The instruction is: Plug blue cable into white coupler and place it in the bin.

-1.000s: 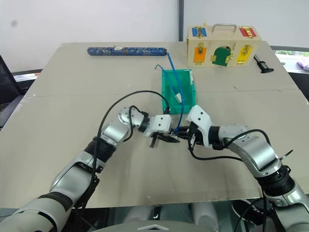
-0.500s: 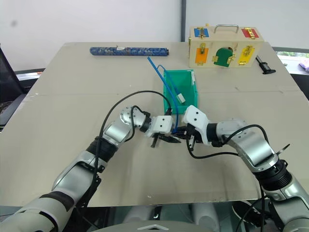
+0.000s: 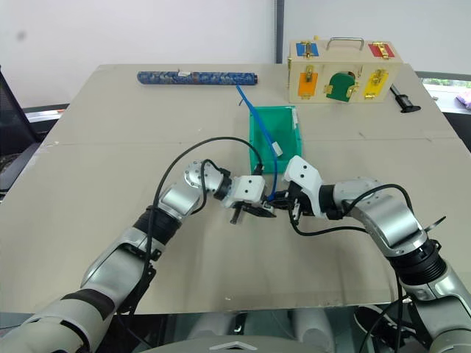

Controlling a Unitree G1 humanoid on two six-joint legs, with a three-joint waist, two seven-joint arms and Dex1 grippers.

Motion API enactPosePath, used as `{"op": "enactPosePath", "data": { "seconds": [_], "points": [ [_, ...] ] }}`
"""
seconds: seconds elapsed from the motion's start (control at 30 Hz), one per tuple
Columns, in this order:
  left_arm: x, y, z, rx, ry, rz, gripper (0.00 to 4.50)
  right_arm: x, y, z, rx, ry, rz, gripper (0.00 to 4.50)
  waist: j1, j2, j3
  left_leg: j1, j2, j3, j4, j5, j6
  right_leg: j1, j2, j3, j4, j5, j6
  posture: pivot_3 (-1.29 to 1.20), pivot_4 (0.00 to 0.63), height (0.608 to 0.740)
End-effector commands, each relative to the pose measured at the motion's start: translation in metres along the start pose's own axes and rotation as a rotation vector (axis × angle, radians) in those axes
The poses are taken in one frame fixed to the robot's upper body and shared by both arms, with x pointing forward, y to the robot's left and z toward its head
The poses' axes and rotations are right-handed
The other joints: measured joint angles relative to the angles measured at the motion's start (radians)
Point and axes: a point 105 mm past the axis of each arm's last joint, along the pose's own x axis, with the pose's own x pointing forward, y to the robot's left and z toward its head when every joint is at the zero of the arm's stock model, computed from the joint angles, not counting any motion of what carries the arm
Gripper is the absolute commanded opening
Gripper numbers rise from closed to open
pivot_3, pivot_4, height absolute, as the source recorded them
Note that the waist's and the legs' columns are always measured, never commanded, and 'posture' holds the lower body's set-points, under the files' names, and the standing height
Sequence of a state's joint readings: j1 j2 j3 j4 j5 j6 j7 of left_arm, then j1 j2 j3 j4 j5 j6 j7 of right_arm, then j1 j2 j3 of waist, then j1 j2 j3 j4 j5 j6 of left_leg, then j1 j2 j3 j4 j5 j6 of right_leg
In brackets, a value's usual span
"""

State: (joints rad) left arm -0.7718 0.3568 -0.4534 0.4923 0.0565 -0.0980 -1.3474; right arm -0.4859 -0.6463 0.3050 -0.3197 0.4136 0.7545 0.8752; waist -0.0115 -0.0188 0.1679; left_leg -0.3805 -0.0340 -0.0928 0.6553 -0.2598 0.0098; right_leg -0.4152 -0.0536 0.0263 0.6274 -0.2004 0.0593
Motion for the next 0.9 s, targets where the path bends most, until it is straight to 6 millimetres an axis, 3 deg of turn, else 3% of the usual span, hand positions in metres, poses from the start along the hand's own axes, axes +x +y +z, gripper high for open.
{"op": "enactPosePath", "data": {
  "seconds": [0.03, 0.23, 0.57, 0.6, 0.7, 0.73, 0.9],
  "points": [
    [0.004, -0.002, -0.001, 0.014, 0.012, -0.010, 0.40, -0.003, -0.002, -0.002, -0.023, 0.040, -0.013, 0.00, 0.000, 0.000, 0.000, 0.000, 0.000, 0.000, 0.000, 0.000, 0.000, 0.000, 0.000, 0.000, 0.000, 0.000, 0.000, 0.00, 0.150, 0.740],
    [0.005, -0.002, 0.000, 0.016, 0.005, -0.008, 0.40, 0.009, 0.008, -0.016, -0.108, 0.178, 0.027, 0.00, 0.000, 0.000, 0.000, 0.000, -0.001, 0.000, 0.000, 0.000, 0.000, 0.001, 0.000, -0.001, 0.000, 0.000, 0.000, 0.00, 0.150, 0.740],
    [0.008, -0.005, 0.001, 0.011, -0.006, -0.001, 0.40, 0.025, 0.020, -0.068, -0.043, 0.351, 0.095, 0.00, -0.002, 0.000, -0.016, 0.003, 0.000, -0.001, 0.000, 0.000, 0.000, 0.004, 0.000, -0.001, 0.000, 0.000, 0.000, 0.00, 0.150, 0.740],
    [0.008, -0.006, 0.002, 0.011, -0.008, 0.001, 0.40, 0.027, 0.015, -0.066, -0.043, 0.311, 0.067, 0.00, -0.003, -0.001, -0.020, 0.004, 0.000, -0.001, 0.000, 0.000, 0.000, 0.004, 0.000, -0.001, 0.000, 0.000, 0.000, 0.00, 0.150, 0.740],
    [0.007, -0.007, 0.002, 0.000, -0.015, 0.015, 0.40, 0.019, -0.005, -0.033, -0.047, 0.096, -0.062, 0.00, -0.005, -0.004, -0.022, 0.010, 0.000, -0.001, -0.001, 0.000, 0.000, 0.010, 0.001, -0.001, 0.000, -0.001, 0.000, 0.00, 0.150, 0.740],
    [0.006, -0.007, 0.002, -0.010, -0.018, 0.022, 0.40, 0.013, -0.005, -0.021, -0.051, 0.022, -0.077, 0.68, -0.005, -0.004, -0.022, 0.014, 0.001, 0.000, -0.002, 0.000, 0.000, 0.012, 0.001, -0.001, 0.000, -0.002, 0.002, 0.00, 0.150, 0.740],
    [0.002, -0.011, 0.001, -0.059, -0.025, 0.046, 0.40, -0.027, 0.004, 0.031, -0.003, -0.320, -0.118, 2.78, -0.004, 0.000, -0.018, 0.013, 0.002, 0.000, -0.002, 0.000, 0.000, 0.011, 0.001, 0.000, 0.000, -0.001, 0.000, 0.00, 0.150, 0.740]
  ]
}}
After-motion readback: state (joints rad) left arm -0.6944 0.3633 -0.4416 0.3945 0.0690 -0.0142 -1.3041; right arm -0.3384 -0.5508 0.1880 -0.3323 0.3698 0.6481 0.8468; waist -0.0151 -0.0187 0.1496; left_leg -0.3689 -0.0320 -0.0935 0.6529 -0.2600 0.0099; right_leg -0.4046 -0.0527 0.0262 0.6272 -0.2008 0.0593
